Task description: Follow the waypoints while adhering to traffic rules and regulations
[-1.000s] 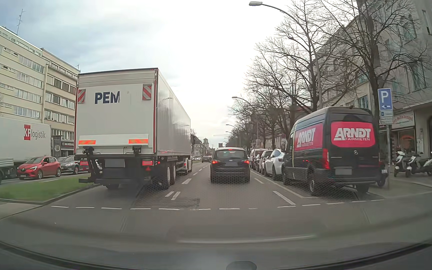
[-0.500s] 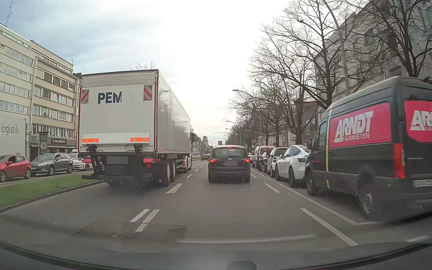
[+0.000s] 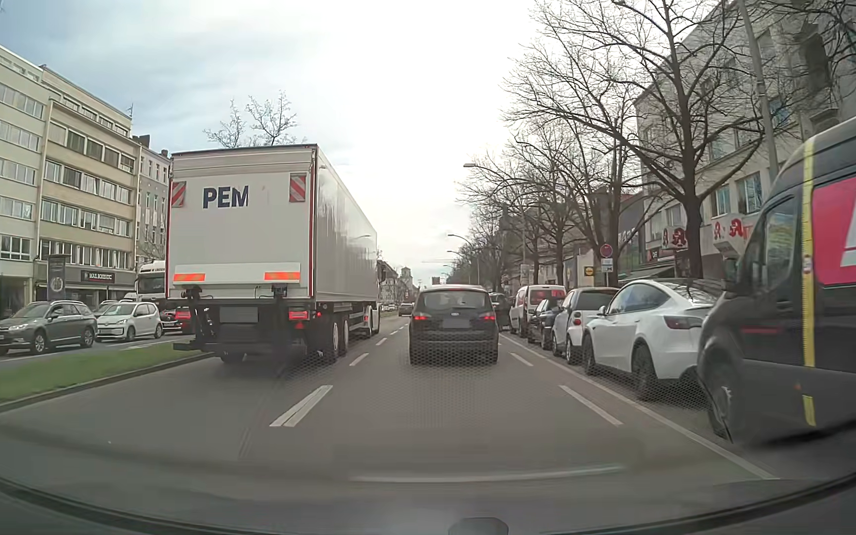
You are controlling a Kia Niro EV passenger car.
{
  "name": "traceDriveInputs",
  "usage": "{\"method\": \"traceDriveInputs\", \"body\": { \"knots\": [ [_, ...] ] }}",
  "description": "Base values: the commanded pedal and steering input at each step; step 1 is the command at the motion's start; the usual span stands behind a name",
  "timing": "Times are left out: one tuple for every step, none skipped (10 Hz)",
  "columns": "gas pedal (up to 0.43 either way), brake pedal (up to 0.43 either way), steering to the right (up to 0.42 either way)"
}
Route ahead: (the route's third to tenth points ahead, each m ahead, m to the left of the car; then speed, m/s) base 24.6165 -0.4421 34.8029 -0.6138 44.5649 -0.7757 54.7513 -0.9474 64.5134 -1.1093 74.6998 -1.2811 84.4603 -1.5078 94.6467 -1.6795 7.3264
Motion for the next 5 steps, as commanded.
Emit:
{"method": "traceDriveInputs", "body": {
  "knots": [
    [0.0,0.0,-0.003],
    [0.0,0.0,-0.005],
    [0.0,0.0,-0.005],
    [0.0,0.0,-0.005],
    [0.0,0.0,-0.004]
  ]
}}
